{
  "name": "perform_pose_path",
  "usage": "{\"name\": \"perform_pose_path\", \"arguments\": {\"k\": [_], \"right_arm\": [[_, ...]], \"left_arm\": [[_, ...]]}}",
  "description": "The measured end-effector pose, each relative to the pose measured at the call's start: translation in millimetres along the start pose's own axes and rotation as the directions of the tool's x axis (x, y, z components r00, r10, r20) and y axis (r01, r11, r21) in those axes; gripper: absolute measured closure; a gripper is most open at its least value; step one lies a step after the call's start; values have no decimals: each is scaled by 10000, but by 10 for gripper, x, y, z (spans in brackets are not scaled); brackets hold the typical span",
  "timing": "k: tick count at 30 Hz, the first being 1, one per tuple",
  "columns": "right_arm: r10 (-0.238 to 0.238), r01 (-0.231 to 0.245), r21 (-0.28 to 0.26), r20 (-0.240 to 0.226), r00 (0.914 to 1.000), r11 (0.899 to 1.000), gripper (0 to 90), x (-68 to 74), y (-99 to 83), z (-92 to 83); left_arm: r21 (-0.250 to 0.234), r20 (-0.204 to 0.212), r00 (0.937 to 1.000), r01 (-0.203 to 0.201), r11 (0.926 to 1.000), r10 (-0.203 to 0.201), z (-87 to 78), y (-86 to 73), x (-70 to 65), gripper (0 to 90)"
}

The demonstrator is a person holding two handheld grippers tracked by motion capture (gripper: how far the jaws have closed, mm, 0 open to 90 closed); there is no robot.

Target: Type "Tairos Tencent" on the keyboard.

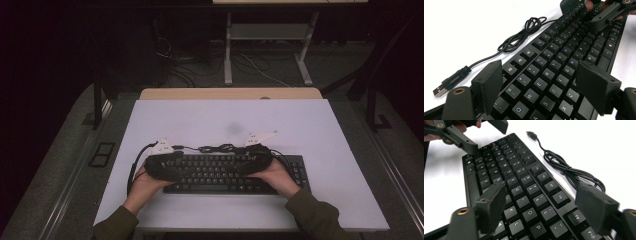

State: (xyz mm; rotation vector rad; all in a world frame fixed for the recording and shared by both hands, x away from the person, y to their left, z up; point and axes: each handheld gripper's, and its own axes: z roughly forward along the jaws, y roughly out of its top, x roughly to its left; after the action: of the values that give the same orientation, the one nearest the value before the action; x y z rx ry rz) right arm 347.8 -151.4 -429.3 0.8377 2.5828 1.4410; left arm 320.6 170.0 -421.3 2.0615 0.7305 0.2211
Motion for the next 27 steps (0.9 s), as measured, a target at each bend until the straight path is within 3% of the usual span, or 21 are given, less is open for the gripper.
{"name": "perform_pose_path", "arguments": {"k": [10, 15, 27], "right_arm": [[-17, 17, -7, 55, 10000, 10000, 225, 3, 0, 2], [-6, 6, 19, 22, 10000, 10000, 225, 10, -2, 5], [-16, 16, 11, 4, 10000, 10000, 226, 10, -5, 10]], "left_arm": [[22, 67, 9999, 79, 10000, -79, -29, -16, 2, 246], [85, 178, 9998, 4, 10000, -5, -66, -27, 1, 302], [550, 614, 9981, -55, 9985, 21, -88, -91, 25, 678]]}}
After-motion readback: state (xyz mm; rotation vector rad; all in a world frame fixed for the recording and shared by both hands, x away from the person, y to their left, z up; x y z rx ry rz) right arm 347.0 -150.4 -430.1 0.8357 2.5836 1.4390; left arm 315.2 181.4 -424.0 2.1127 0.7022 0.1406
